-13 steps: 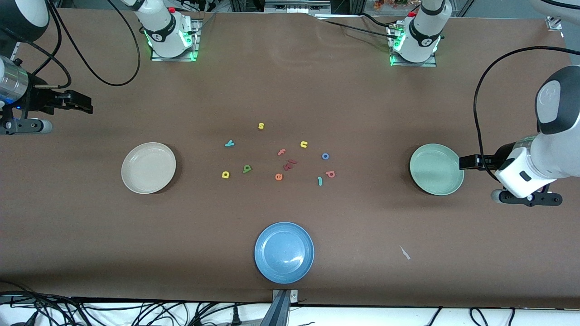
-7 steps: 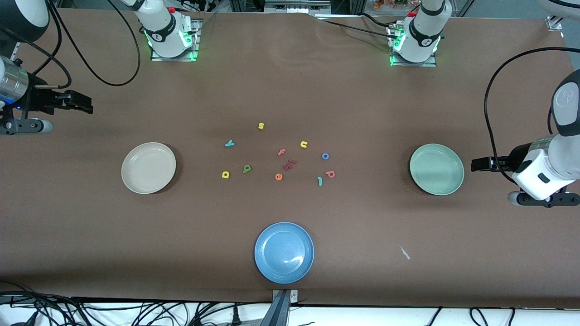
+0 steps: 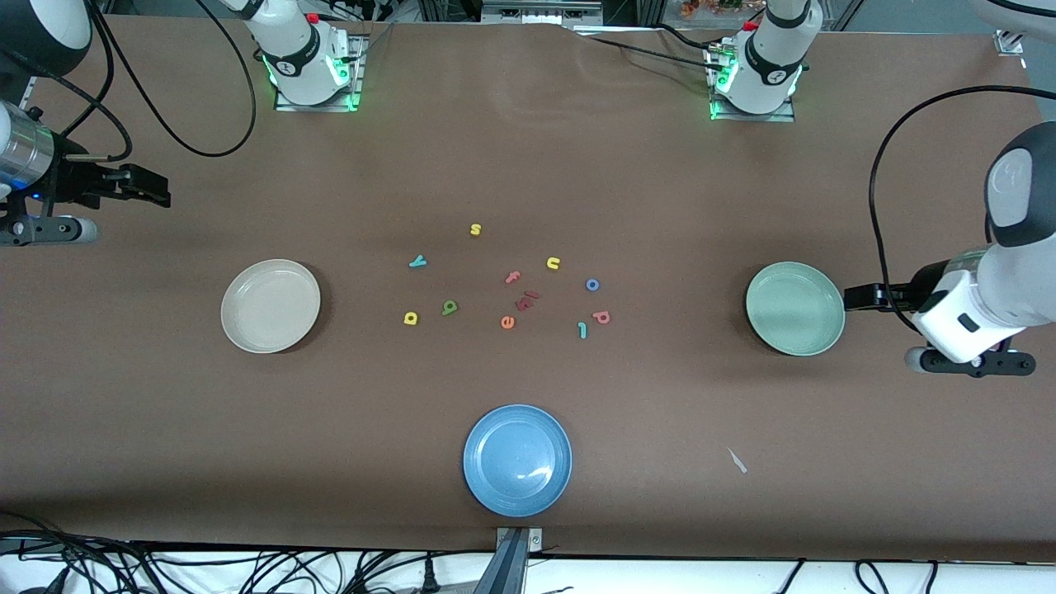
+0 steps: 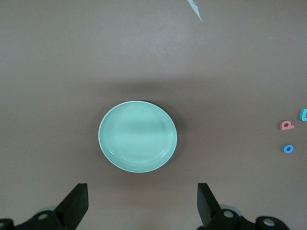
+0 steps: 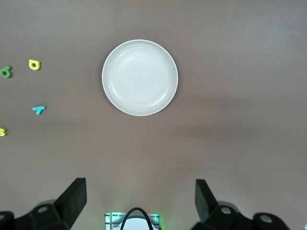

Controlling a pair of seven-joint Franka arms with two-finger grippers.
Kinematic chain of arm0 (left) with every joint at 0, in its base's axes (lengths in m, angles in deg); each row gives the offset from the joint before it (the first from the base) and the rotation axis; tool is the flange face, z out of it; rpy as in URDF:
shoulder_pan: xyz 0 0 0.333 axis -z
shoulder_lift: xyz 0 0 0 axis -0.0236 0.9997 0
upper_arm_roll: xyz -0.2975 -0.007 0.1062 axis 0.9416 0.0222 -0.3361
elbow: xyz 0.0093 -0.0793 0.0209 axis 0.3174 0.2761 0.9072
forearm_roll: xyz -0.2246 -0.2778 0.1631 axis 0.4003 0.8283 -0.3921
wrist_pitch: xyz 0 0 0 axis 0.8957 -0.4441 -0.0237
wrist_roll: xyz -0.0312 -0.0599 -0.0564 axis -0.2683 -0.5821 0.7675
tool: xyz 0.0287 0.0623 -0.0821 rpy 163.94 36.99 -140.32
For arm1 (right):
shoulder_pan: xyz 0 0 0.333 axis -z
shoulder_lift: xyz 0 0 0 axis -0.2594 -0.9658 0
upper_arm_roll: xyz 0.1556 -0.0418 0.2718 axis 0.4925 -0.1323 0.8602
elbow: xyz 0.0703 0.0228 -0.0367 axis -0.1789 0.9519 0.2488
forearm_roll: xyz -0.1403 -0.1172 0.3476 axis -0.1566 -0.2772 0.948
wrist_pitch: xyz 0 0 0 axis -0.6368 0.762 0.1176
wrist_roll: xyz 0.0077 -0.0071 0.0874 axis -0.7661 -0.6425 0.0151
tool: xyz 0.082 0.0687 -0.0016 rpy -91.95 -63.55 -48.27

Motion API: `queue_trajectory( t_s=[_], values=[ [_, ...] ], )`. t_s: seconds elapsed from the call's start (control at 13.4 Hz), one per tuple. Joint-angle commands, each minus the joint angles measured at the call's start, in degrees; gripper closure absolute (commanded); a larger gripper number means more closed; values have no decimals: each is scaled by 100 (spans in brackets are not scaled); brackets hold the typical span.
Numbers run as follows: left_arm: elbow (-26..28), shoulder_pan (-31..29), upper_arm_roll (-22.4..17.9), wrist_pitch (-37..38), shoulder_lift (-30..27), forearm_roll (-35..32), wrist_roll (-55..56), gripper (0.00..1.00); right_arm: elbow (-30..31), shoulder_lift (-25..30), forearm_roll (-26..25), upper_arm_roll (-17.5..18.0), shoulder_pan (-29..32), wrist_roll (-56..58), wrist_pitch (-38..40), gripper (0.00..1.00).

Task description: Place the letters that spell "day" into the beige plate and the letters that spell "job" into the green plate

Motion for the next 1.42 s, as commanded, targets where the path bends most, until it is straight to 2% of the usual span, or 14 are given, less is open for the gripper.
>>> queue_trajectory(
  t_s=[0.0,0.75,1.12,1.27,1.35],
  values=[
    [98,1,-29,21,-32,34,-27,0,-180,-66,66,-11,-6,-19,98,0],
    [89,-262,-29,-190,29,113,-89,0,-180,-74,66,-19,-6,-10,81,0],
    [291,-315,-2,-761,-23,279,-106,1,-180,-74,75,-19,12,-1,89,0],
    [352,-315,-11,-875,-93,474,-307,7,-180,-74,75,-19,12,-10,81,0],
    [422,-315,-11,-901,-137,465,-317,6,-180,-74,75,-19,12,-10,81,0]
  ],
)
